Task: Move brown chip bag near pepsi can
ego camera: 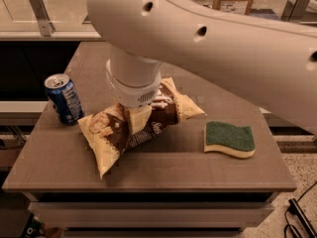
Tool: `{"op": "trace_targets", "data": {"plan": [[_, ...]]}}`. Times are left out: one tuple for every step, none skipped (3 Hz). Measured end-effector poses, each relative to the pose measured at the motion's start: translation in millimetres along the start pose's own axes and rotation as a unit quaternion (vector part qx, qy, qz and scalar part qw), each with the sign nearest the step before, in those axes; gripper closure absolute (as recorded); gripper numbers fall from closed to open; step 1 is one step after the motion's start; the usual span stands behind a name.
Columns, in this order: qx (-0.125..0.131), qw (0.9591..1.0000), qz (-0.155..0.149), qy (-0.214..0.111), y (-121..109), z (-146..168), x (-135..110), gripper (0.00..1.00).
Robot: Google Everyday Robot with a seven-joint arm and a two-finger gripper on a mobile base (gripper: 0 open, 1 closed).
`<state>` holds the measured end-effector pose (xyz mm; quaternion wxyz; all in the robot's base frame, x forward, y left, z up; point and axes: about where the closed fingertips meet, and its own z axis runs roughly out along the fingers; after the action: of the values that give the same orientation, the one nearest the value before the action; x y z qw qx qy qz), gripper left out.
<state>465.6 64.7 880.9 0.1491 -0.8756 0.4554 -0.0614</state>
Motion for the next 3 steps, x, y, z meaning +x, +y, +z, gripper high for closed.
{"op": "trace_targets", "data": {"plan": [[-0.002,0.9996,-0.027,-0.012,-7.3,4.1,-1.9,1.0],[-0.001,0.9996,-0.028,-0.011,-6.9,2.4,-2.3,0.83],[0.001,0.9996,-0.028,-0.01,-6.7,0.8,-2.7,0.6]]}}
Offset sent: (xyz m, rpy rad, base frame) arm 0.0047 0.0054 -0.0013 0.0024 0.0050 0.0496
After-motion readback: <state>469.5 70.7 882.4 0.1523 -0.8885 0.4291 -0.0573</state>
